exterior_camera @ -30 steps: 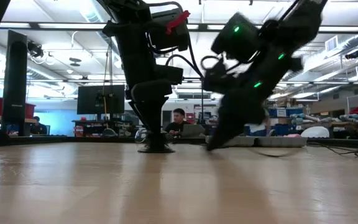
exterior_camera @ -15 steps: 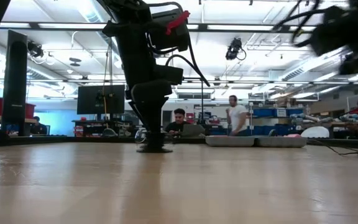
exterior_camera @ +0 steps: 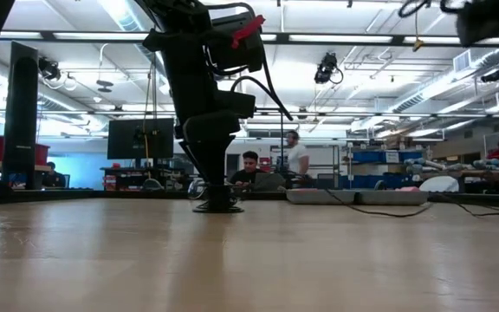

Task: Coil cords
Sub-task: Uncoil the black wire from the spool

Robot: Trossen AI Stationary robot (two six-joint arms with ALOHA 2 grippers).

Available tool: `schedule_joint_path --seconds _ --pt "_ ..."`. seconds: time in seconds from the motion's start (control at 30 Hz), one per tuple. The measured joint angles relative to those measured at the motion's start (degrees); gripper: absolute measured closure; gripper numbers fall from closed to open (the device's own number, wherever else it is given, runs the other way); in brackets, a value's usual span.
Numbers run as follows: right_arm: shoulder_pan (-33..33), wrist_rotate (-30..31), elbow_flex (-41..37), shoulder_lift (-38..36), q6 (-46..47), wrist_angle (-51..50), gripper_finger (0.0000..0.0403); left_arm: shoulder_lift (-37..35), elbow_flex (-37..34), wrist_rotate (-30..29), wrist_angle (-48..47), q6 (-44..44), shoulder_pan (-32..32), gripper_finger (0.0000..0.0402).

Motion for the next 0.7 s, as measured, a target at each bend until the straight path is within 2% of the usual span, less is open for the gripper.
schedule_joint_path --seconds 0.13,0.23,0.33,0.43,0.57,0.7 --pt "0.17 15.47 0.0 0.61 -4.88 7.85 0.0369 0.0 0.0 0.0 0.04 -0.02 0.0 0.0034" --pt "-0.77 27.26 -0.94 2.15 -13.49 17.92 0.0342 0.0 0.0 0.0 0.18 -0.02 0.0 0.0034" --pt "-3.74 33.09 -3.75 4.91 -23.6 31.28 0.0314 0.0 0.0 0.0 0.22 -0.02 0.0 0.0034" --pt "-8.58 31.94 -6.69 9.29 -33.44 46.38 0.029 0.0 0.0 0.04 0.32 -0.04 0.0 0.0034" --pt "-16.26 26.37 -8.55 17.71 -43.94 63.92 0.027 0.0 0.0 0.31 0.79 -0.04 0.0 0.0034" --pt "-23.26 20.29 -8.0 27.48 -52.15 77.33 0.0261 0.0 0.0 0.37 1.11 -0.04 0.0 0.0034"
